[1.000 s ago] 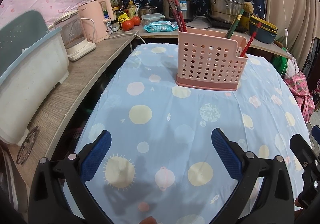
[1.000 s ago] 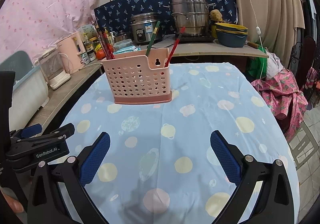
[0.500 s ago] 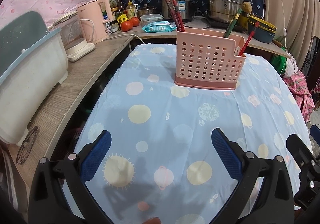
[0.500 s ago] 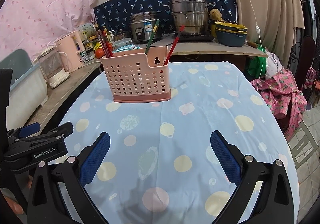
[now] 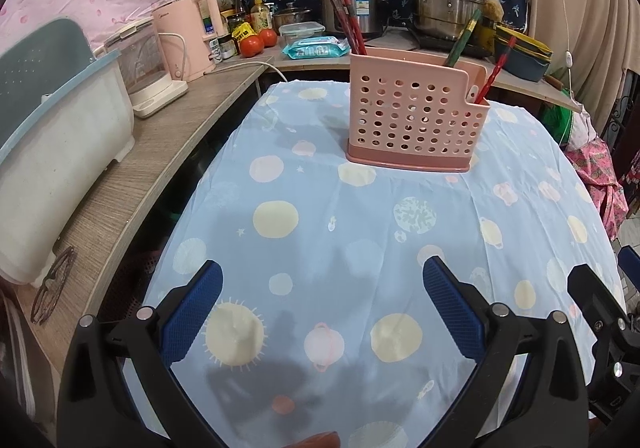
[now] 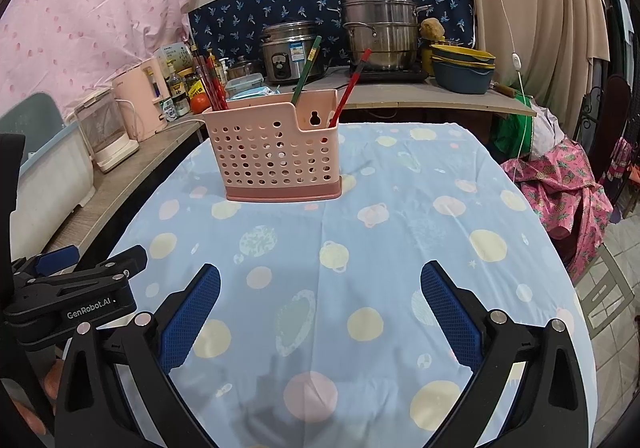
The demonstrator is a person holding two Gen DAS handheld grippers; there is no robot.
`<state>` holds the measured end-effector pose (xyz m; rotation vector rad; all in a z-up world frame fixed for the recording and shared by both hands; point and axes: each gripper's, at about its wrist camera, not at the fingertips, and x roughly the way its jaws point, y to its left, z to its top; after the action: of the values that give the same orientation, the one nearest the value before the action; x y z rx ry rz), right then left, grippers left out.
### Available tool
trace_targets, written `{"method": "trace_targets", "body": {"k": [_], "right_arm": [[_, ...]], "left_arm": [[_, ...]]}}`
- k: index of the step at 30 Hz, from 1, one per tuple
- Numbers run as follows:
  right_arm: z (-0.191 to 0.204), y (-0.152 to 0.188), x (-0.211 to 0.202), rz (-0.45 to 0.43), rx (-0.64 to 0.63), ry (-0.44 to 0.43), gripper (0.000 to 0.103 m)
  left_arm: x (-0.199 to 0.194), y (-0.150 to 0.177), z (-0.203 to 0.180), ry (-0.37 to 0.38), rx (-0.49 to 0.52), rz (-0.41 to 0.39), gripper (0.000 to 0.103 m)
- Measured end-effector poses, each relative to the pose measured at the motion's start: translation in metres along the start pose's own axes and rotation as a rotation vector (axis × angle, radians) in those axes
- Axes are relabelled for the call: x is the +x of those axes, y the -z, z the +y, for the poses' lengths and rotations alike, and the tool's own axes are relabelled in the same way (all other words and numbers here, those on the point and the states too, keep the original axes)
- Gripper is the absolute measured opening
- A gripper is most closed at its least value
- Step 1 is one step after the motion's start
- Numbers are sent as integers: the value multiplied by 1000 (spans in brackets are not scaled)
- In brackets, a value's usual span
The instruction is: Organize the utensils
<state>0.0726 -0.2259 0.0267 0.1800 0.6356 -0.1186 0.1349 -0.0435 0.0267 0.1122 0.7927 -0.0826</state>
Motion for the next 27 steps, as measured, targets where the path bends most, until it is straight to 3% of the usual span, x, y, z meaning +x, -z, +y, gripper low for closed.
{"method": "trace_targets", "body": {"k": [27], "right_arm": [[3,4,2,12,-7,7,96]], "left_arm": [[-1,-1,-1,-3,6,-4,96]]}}
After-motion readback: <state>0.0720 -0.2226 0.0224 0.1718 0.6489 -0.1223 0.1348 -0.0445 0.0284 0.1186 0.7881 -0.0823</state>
